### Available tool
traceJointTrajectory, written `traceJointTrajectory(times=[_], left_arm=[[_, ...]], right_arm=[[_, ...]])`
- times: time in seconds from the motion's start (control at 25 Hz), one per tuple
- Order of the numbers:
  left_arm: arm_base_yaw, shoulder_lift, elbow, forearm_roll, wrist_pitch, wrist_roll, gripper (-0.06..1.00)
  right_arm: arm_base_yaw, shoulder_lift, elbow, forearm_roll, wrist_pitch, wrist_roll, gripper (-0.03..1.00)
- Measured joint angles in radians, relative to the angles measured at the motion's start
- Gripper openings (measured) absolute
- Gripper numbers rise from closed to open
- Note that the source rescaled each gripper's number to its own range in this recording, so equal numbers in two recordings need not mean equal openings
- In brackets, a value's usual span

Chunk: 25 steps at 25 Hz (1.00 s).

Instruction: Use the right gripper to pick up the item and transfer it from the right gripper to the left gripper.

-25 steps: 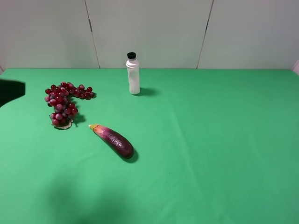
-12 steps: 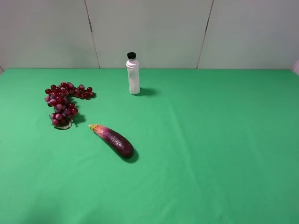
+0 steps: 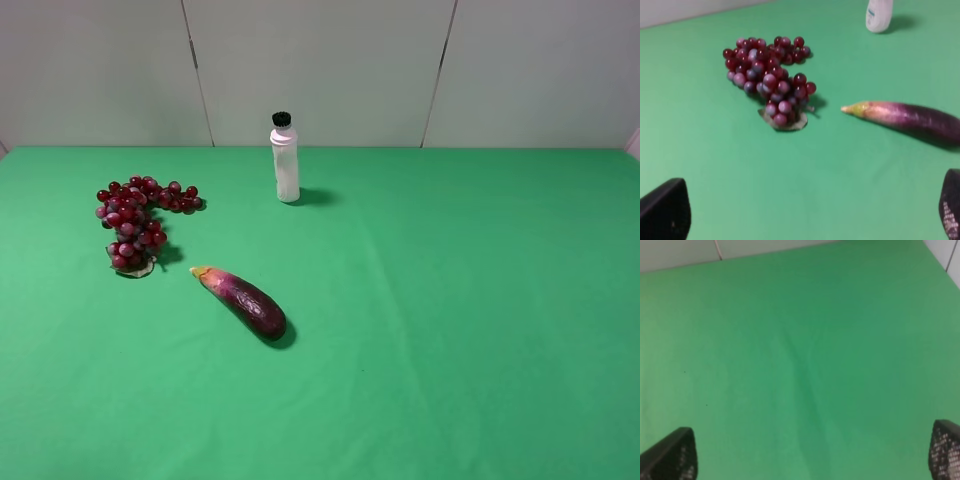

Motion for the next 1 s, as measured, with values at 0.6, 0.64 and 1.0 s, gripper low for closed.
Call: traceJointTrajectory(times=[0.6, 0.64, 1.0], left_arm=[[0.0, -0.001, 0.008, -0.052, 0.178, 0.003, 1.0], [0.0, -0.009, 0.016, -0.052, 0.174, 0.003, 1.0], [0.0, -0.161, 0.058, -0.055, 0.144, 0.002, 1.0]], right_arm=[[0.0, 0.0, 0.0, 0.0, 0.0, 0.0, 1.0], [0.0, 0.0, 0.0, 0.0, 0.0, 0.0, 1.0], [0.0, 0.0, 0.0, 0.0, 0.0, 0.0, 1.0]])
